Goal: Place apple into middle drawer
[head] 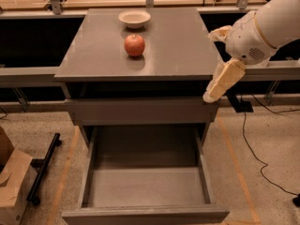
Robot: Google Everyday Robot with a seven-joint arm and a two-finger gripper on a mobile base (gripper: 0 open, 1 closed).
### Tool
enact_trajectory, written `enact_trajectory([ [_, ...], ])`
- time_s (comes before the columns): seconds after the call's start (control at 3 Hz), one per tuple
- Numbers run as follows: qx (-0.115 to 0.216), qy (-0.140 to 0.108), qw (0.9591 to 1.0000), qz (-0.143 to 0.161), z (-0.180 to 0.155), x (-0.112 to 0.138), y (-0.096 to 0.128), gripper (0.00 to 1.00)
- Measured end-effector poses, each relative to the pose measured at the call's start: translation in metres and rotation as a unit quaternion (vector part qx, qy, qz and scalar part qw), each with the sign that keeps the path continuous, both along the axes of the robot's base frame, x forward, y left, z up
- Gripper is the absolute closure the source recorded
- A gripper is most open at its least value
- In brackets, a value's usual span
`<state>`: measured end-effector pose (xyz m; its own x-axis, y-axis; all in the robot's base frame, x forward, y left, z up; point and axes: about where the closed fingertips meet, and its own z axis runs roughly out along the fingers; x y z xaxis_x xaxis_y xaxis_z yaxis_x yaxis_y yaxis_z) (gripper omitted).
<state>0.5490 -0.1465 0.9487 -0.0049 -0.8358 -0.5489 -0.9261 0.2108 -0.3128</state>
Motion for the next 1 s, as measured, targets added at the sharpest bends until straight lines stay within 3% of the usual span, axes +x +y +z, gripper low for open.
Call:
enact_trajectory([
  [0.33, 0.023, -0.02, 0.9994, -0.013, 0.0, 0.01, 0.004, 0.0],
  [0.67, 0.08, -0.061, 0.9947, -0.021, 0.001, 0.048, 0.016, 0.0],
  [1.0, 0.134, -0.1, 0.9855, -0.028, 0.0, 0.103, 0.026, 0.0],
])
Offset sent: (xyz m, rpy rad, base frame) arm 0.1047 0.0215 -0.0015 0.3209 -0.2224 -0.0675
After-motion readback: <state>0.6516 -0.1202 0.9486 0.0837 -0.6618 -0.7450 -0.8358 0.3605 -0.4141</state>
